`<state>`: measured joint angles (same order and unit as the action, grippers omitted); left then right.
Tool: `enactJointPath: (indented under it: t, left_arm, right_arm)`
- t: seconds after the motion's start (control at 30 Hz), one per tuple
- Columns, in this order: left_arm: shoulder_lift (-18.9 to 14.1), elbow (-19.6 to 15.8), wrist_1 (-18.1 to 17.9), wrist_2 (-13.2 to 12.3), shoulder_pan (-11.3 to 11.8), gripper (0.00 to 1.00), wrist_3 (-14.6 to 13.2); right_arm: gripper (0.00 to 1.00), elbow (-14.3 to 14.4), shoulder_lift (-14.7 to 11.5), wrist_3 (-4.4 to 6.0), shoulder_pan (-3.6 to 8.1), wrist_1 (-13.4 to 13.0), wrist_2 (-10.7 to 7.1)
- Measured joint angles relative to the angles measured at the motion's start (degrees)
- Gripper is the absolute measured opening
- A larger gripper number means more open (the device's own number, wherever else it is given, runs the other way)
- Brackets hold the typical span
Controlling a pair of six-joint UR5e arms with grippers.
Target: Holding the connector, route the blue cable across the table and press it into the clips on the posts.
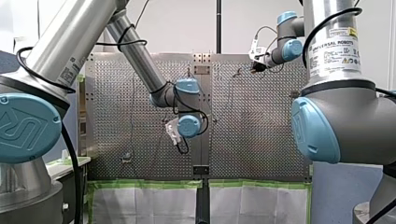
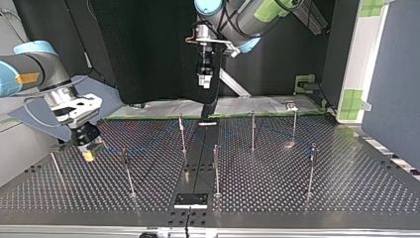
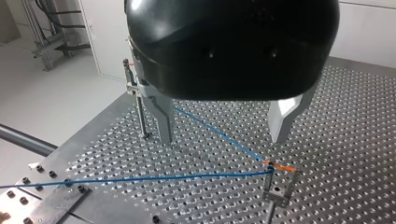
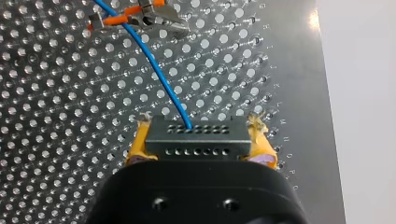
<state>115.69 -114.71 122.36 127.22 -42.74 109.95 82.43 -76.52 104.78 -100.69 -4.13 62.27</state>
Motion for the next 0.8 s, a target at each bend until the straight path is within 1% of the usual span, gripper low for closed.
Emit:
enactJointPath:
  t: [0.8]
  left_arm:
    - [0.01, -12.58, -12.36, 0.0, 0.0, 1.0, 0.0]
  right_arm:
    - [0.0, 0.0, 0.0, 0.0, 0.0, 0.0, 0.0]
